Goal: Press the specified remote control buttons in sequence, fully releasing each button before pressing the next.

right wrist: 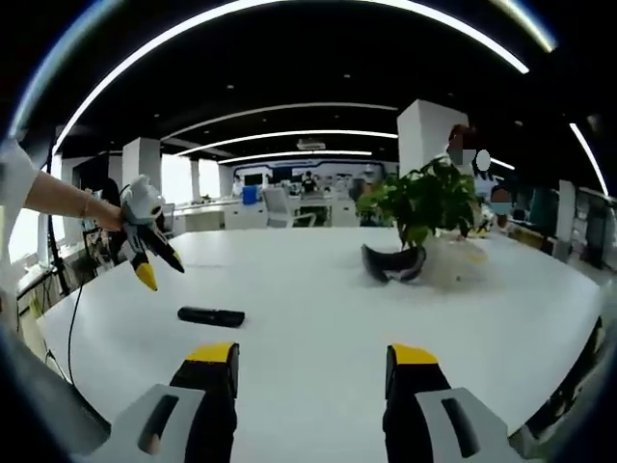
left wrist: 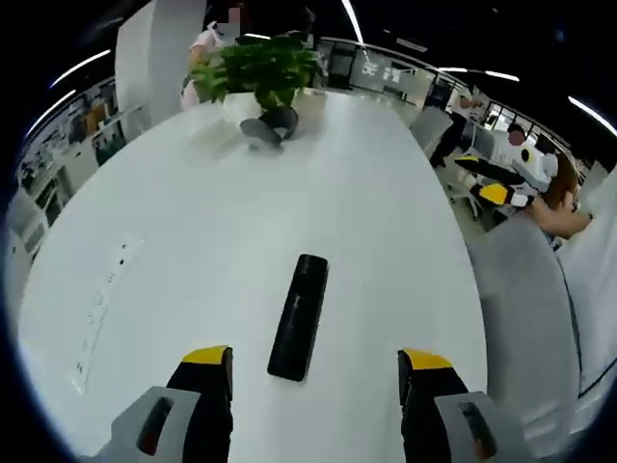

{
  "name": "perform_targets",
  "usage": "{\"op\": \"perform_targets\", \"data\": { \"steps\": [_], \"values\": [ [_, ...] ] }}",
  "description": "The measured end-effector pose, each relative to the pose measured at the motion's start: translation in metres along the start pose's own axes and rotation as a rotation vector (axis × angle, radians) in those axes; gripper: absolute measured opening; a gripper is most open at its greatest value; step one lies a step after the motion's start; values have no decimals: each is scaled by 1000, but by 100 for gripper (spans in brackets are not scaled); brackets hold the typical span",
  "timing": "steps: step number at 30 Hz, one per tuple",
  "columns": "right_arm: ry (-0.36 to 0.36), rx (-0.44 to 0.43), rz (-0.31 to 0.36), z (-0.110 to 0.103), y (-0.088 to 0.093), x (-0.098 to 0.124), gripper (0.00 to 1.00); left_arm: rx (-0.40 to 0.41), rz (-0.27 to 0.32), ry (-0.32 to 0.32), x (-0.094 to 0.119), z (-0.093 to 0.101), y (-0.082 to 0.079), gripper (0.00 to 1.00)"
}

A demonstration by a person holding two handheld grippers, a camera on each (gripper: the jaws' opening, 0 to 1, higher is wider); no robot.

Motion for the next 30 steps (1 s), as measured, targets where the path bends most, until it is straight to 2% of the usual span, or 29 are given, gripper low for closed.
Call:
{"op": "perform_targets", "data": {
  "steps": [3, 7, 10, 16, 20, 23, 26, 30],
  "values": [
    [5, 0, 0, 0, 0, 0, 58, -46, -87, -13, -13, -6, 7, 69],
    [13, 21, -17, 0, 2, 0, 55, -75, -134, -17, -37, -8, 14, 67],
    [11, 13, -24, 1, 4, -1, 53, -126, -186, -56, -52, -14, 23, 64],
    [4, 30, -48, -1, 7, -1, 47, -134, -198, -93, -66, -22, 27, 60],
    [-3, 30, -57, -2, 9, -2, 46, -147, -198, -84, -71, -23, 29, 52],
    [-3, 26, -69, -1, 11, -2, 45, -183, -220, -76, -74, -21, 33, 45],
    [-9, 24, -73, -3, 12, -3, 44, -172, -198, -71, -74, -20, 29, 37],
    [-20, 26, -77, -4, 13, -3, 42, -178, -208, -73, -75, -19, 28, 31]
  ]
}}
Point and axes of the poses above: the point that each gripper's makers call its tool centre point, and the gripper's own axes: x roughly backward along the fingers, z roughly to its right, y roughly out of its underside, the point moved 2 cm from there along x, roughly backward along the fingers, and after that the axes turned 3 degrees about y, right-handed, at the moved point
